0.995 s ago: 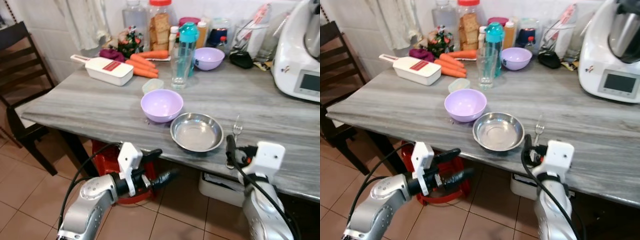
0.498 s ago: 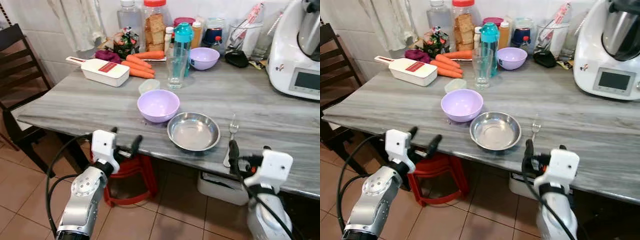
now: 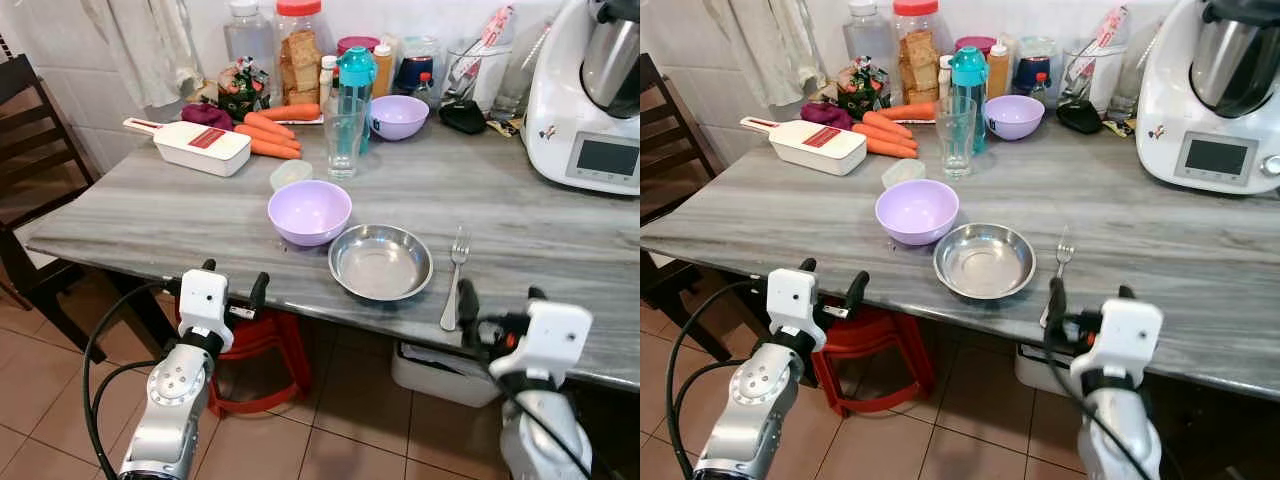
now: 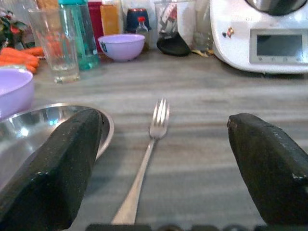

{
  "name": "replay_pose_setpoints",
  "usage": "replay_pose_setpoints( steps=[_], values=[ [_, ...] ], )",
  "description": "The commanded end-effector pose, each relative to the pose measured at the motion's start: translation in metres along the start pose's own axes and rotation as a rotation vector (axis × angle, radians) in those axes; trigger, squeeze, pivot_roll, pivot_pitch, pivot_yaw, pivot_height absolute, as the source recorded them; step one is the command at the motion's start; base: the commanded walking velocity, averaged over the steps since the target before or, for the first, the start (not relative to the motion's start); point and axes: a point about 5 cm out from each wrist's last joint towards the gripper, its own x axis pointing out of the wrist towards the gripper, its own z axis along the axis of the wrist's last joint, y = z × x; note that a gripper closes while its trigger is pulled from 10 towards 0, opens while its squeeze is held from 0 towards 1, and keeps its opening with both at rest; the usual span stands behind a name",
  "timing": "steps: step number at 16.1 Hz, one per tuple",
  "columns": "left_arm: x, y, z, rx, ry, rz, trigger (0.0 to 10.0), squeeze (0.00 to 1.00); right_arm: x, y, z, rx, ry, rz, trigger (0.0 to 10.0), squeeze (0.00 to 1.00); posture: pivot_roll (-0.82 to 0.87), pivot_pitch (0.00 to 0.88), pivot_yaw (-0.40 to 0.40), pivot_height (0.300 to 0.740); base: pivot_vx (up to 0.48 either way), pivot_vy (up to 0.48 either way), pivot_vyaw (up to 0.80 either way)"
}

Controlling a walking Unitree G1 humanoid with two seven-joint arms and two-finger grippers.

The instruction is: Setting the table

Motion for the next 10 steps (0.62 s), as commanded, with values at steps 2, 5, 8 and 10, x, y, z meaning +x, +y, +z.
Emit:
replay_pose_setpoints(
  steps=[2, 5, 8, 10],
  values=[
    [0.002, 0.001, -0.004, 0.012, 0.009, 0.029, 10.0, 0.00, 0.006, -0.003, -0.005, -0.018, 0.026, -0.022, 10.0, 0.00, -0.12, 0.000, 0.046, 0.740, 0.000, 0.000, 0.00],
    [0.010, -0.003, 0.004, -0.005, -0.015, 0.024, 10.0, 0.00, 0.009, 0.005, -0.005, 0.064, 0.044, 0.035, 10.0, 0.00, -0.13, 0.000, 0.059, 0.740, 0.000, 0.000, 0.00],
    [0.013, -0.010, 0.003, -0.008, -0.016, 0.009, 10.0, 0.00, 0.002, 0.001, -0.008, 0.029, 0.049, 0.001, 10.0, 0.00, -0.13, 0.000, 0.063, 0.740, 0.000, 0.000, 0.00],
    [0.013, -0.006, -0.001, -0.024, 0.006, 0.033, 10.0, 0.00, 0.003, 0.004, -0.009, 0.046, 0.065, 0.013, 10.0, 0.00, -0.13, 0.000, 0.060, 0.740, 0.000, 0.000, 0.00]
  ],
)
